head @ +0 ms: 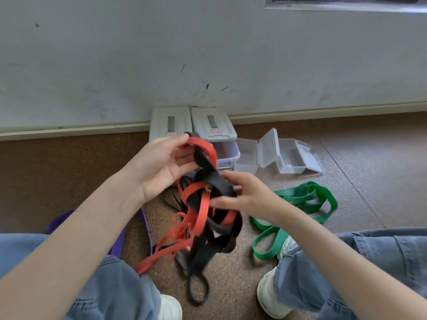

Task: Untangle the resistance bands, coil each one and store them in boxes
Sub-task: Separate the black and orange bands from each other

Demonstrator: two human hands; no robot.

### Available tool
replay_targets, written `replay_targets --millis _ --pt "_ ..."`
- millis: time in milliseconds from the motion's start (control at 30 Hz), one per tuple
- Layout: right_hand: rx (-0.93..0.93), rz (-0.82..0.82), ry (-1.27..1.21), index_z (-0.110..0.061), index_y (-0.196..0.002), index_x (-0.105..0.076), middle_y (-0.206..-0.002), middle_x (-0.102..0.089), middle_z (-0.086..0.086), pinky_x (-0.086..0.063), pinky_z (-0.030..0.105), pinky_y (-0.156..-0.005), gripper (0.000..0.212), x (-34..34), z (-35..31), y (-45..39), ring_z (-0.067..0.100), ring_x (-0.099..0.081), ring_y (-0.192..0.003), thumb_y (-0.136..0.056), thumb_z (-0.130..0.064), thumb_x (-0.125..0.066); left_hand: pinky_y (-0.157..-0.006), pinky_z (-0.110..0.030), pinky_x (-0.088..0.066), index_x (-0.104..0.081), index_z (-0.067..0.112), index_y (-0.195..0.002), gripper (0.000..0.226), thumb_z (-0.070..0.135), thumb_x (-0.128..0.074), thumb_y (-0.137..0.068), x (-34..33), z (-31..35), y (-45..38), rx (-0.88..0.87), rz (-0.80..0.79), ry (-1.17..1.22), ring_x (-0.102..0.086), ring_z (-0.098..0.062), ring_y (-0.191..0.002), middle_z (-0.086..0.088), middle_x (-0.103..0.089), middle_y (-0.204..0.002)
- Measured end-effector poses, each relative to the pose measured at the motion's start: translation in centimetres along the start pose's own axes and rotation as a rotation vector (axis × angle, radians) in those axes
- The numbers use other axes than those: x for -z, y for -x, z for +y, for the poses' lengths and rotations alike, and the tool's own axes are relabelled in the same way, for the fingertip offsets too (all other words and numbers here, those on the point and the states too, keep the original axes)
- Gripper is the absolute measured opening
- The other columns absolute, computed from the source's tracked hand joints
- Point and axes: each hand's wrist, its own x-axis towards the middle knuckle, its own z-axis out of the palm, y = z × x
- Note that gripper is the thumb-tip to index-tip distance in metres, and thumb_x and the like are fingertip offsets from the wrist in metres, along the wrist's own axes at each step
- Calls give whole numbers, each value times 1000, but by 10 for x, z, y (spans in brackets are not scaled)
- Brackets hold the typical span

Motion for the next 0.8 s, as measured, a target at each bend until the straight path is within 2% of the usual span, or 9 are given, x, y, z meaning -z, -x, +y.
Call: replay_targets --millis 100,200,267,367,433,500,567,700,800 --pt "-126 233 -217 -15 -90 -65 -85 -72 8 -57 30 -69 13 11 0 -3 20 -69 -73 -80 -23 -68 -74 -28 -57 -64 5 -103 38 32 -67 -77 18 2 0 50 -72 -273 -69 -22 -97 -15 -71 -102" --pt "-181 353 -358 -8 -82 -65 -73 -68 10 -53 23 -53 16 20 -3 -4 16 -65 -62 -86 -23 -62 -80 -30 -57 -59 14 -114 73 48 -83 -55 21 -4 5 194 -137 -489 -68 -17 -100 -9 -70 -109" --pt "-207 387 -387 -5 -84 -65 -73 -68 10 -52 24 -52 21 17 -3 -2 16 -64 -60 -90 -23 -58 -83 -29 -56 -45 16 -131 97 50 -86 -50 16 -10 6 223 -190 -547 -67 -13 -101 -4 -68 -115" --pt "-286 521 -404 -5 -86 -63 -82 -68 13 -55 32 -64 22 18 -2 -2 20 -64 -69 -92 -24 -54 -92 -30 -51 -16 40 -144 121 47 -88 -48 15 -11 7 134 -221 -492 -63 -8 -107 7 -68 -115" --pt "-324 616 -527 -4 -84 -59 -84 -65 16 -54 35 -71 24 27 -3 -3 23 -63 -72 -94 -23 -51 -92 -25 -50 -19 51 -140 112 47 -87 -50 13 -11 10 73 -285 -568 -60 -1 -109 15 -60 -123" --pt "-349 612 -720 -3 -85 -57 -76 -64 12 -54 24 -56 26 33 -5 -2 17 -64 -59 -97 -23 -47 -97 -24 -43 -24 54 -135 99 49 -83 -56 5 -23 12 21 -313 -790 -56 3 -112 25 -47 -124" --pt "-383 521 -851 -5 -90 -57 -64 -67 7 -47 17 -41 25 33 -8 0 10 -63 -47 -98 -25 -45 -102 -25 -35 -26 56 -127 84 49 -80 -62 -5 -40 10 -91 -268 -969 -49 0 -118 27 -44 -119" --pt "-402 362 -824 -8 -92 -59 -65 -70 6 -45 17 -40 25 37 -7 1 10 -63 -48 -99 -26 -43 -82 -13 -41 -48 44 -111 48 32 -75 -74 -5 -47 0 -317 -69 -887 -59 4 -99 17 -63 -103" --pt "-372 356 -648 -3 -95 -62 -76 -71 12 -53 22 -48 25 44 -9 1 15 -69 -59 -98 -23 -46 -76 -16 -48 -60 43 -94 33 23 -77 -74 5 -37 -3 -390 -14 -878 -64 -5 -88 6 -70 -88"
